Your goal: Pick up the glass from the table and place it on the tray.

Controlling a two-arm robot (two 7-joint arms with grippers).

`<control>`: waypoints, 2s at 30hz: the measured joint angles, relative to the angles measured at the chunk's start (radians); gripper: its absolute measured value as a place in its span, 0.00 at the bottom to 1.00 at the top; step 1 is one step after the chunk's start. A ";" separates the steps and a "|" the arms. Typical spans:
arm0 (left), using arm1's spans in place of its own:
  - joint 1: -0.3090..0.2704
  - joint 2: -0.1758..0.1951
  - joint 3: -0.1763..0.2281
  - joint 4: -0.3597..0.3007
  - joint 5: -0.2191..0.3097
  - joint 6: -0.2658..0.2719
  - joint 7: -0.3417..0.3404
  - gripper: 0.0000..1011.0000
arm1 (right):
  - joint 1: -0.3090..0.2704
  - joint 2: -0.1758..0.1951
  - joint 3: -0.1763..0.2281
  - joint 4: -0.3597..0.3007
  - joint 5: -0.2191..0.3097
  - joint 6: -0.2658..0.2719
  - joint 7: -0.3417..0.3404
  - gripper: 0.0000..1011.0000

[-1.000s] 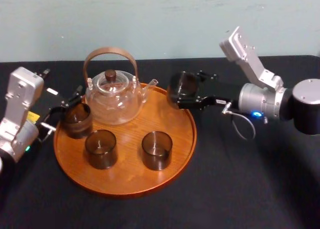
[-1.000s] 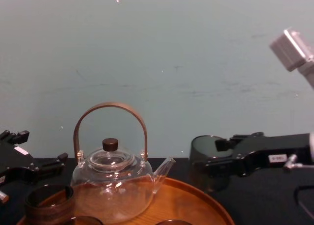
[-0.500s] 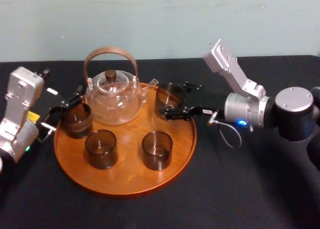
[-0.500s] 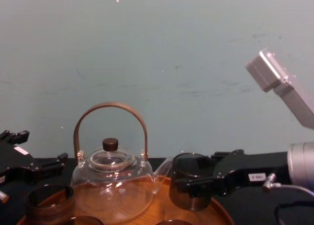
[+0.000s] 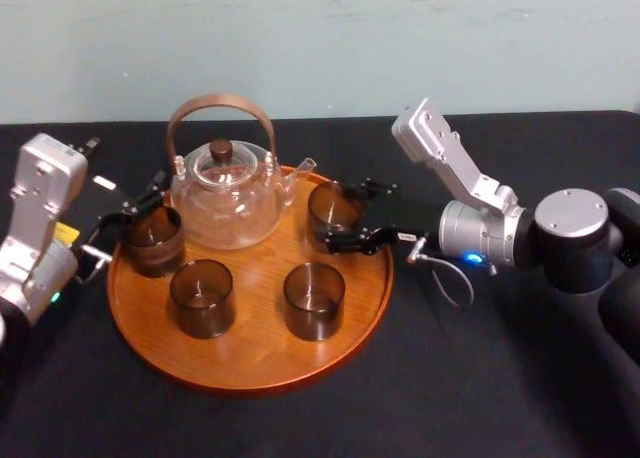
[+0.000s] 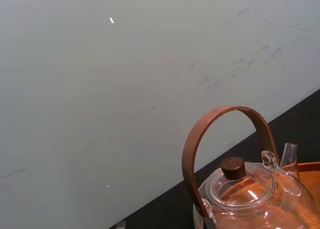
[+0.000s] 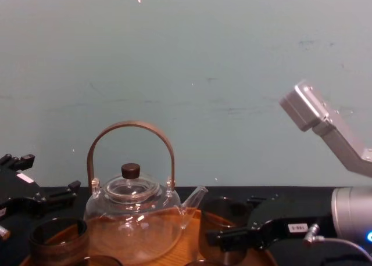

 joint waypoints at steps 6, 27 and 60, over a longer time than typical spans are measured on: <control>0.000 0.000 0.000 0.000 0.000 0.000 0.000 0.99 | 0.003 -0.011 -0.001 0.027 -0.018 -0.012 -0.010 0.89; 0.000 0.000 0.000 0.000 0.000 0.000 0.000 0.99 | 0.002 -0.032 0.006 0.068 -0.056 -0.016 -0.016 0.89; 0.000 0.000 0.000 0.000 0.000 0.000 0.000 0.99 | 0.000 -0.028 0.010 0.065 -0.053 -0.013 -0.010 0.99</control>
